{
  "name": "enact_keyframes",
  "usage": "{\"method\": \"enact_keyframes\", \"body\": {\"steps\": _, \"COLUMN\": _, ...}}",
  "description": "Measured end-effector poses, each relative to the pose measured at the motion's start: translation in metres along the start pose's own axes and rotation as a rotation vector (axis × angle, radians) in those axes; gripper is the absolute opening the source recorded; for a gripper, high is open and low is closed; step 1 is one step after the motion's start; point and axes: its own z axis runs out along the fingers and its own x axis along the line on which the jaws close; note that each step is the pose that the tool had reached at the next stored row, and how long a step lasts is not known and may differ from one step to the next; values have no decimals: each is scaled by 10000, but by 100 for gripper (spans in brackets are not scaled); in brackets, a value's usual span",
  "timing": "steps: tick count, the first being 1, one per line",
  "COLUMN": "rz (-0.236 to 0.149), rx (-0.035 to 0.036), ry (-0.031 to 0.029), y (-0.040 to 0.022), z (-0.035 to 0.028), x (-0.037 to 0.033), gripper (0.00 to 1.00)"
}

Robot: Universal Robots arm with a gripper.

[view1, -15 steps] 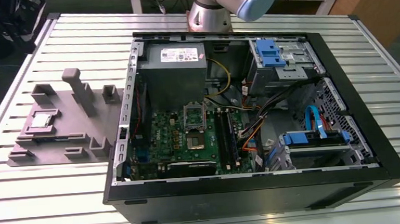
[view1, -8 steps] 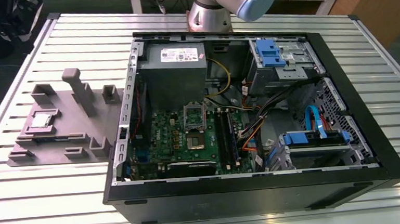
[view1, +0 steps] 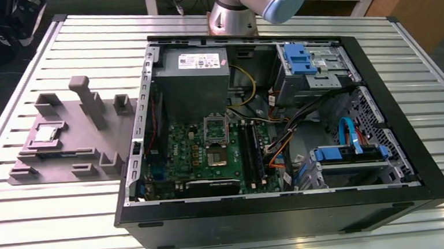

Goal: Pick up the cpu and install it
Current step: 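Reach for the cpu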

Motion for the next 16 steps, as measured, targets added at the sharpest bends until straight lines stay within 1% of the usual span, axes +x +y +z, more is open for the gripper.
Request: {"method": "enact_keyframes", "body": {"steps": 16, "rz": -1, "rx": 0, "ry": -1, "y": -7, "z": -1, "x": 88, "gripper": 11}}
